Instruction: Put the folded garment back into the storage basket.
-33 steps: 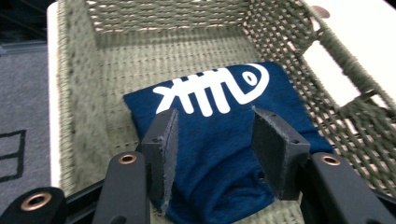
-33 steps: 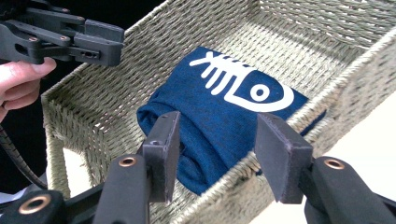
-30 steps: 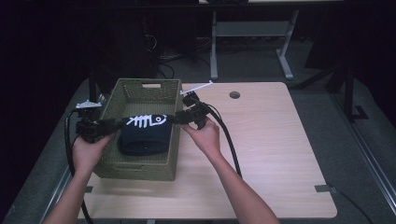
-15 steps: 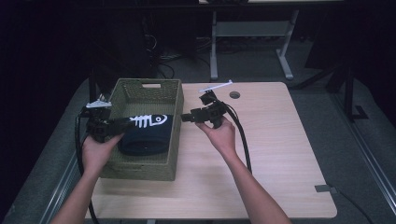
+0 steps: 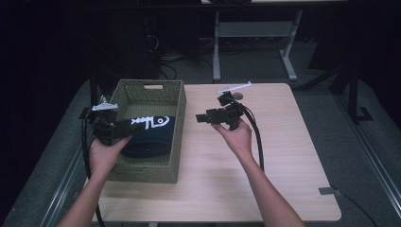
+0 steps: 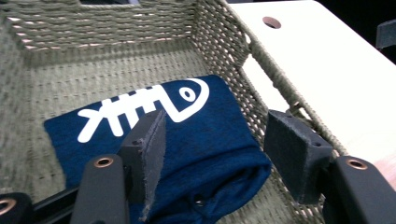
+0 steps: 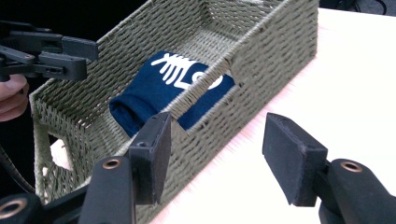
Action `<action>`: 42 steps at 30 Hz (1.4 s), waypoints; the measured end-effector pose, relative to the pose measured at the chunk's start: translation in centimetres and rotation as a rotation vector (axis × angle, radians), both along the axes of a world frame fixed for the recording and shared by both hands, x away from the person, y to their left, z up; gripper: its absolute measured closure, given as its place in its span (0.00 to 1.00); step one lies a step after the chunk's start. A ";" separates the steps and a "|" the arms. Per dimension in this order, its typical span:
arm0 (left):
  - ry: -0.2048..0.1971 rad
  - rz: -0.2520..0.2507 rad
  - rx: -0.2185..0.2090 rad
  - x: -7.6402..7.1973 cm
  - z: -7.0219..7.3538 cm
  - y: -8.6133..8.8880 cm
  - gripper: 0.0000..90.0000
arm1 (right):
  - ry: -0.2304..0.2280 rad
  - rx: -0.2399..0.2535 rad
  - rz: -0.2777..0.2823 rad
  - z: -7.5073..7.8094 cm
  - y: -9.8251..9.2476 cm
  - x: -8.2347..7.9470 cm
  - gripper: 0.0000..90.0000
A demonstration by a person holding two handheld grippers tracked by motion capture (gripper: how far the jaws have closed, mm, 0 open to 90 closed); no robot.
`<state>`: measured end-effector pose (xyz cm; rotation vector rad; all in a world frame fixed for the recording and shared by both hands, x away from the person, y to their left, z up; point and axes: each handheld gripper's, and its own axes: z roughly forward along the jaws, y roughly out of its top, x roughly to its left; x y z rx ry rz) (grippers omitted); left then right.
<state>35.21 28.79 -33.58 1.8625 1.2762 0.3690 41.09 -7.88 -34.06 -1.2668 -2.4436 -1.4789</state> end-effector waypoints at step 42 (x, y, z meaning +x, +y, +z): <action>-0.050 -0.166 -0.037 -0.7 0.6 -8.8 0.33 | -0.007 0.018 -0.079 -0.4 -9.8 -1.8 0.38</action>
